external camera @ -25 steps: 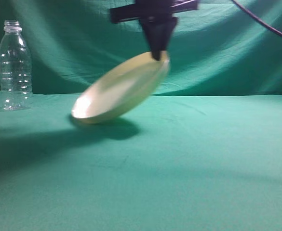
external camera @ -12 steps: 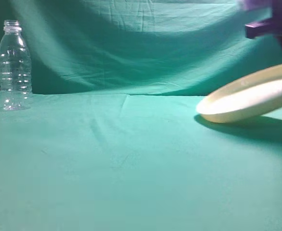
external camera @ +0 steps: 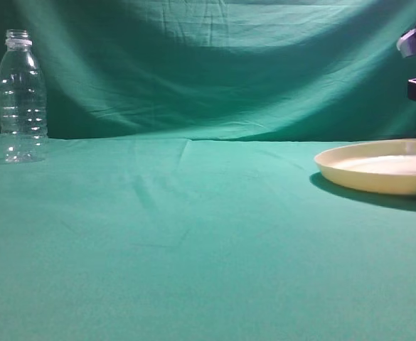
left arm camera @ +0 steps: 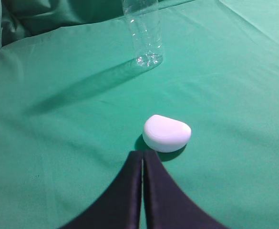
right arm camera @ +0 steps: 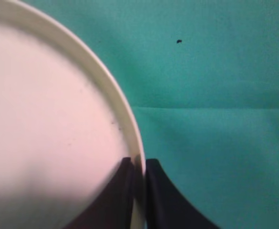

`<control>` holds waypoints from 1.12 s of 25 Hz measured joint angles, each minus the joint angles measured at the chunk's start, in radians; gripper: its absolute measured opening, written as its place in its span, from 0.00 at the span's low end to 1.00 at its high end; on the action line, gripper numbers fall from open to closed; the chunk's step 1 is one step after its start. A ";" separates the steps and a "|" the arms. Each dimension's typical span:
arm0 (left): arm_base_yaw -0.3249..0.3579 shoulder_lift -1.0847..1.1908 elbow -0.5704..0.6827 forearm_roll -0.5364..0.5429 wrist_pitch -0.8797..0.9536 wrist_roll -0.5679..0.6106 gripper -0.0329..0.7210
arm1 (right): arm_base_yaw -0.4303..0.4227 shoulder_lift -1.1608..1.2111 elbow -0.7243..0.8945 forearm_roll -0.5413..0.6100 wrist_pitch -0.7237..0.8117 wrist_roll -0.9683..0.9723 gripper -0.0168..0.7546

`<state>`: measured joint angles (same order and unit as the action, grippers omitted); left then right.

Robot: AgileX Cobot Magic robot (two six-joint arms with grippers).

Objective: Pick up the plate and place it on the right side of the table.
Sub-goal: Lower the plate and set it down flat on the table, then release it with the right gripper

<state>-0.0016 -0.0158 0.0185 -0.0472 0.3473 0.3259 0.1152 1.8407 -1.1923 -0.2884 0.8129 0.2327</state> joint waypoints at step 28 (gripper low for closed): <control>0.000 0.000 0.000 0.000 0.000 0.000 0.04 | 0.000 -0.822 0.061 0.195 0.155 -0.073 0.02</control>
<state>-0.0016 -0.0158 0.0185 -0.0472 0.3473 0.3259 0.1152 1.0184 -1.1311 -0.0934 0.9677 0.1601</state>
